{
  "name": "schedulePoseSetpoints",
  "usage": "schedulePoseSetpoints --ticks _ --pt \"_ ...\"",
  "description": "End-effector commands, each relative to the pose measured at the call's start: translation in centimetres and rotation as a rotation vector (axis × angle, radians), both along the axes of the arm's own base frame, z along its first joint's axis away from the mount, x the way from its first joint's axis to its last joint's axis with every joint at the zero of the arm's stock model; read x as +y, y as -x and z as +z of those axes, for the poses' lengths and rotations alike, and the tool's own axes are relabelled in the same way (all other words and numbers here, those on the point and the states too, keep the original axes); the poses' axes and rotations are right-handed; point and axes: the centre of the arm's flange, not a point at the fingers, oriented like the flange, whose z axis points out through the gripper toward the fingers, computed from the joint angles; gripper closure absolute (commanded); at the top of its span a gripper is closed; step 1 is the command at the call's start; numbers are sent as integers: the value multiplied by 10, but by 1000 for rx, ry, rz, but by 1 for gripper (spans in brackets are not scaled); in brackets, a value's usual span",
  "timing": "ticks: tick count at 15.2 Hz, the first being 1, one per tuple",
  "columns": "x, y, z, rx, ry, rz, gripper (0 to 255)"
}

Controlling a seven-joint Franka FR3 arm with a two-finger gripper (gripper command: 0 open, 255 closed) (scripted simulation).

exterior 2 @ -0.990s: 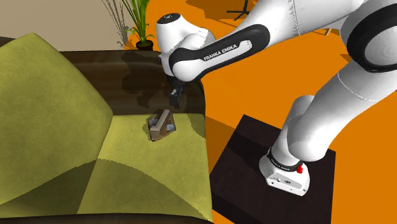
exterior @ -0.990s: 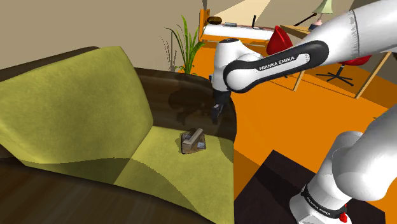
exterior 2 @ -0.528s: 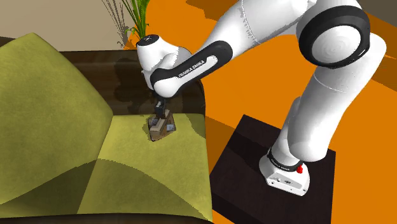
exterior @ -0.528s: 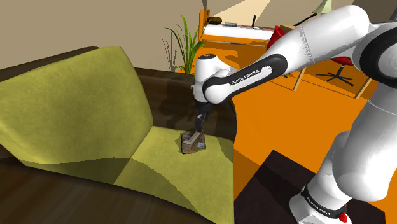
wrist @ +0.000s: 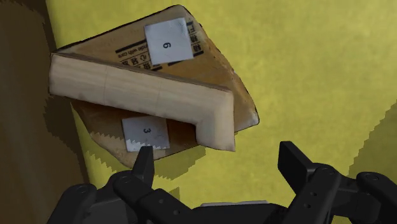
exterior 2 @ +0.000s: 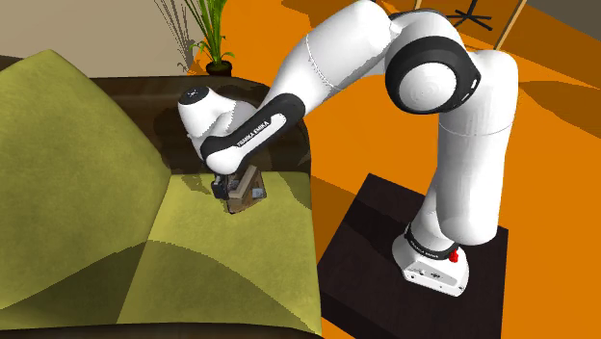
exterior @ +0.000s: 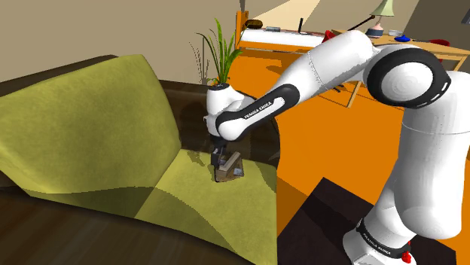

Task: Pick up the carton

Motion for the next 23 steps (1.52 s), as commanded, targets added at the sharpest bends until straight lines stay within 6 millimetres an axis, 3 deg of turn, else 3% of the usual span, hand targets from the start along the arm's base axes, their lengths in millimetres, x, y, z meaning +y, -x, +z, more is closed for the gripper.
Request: schedulePoseSetpoints --ticks 1,9,10,19,23 --pt "5 -6 -13 0 -1 13 0" --pt "5 -6 -47 0 -1 13 0" --pt "5 -6 -47 0 -1 13 255" --pt "5 -6 -47 0 -1 13 255" --pt "5 -6 -26 0 -1 13 255"
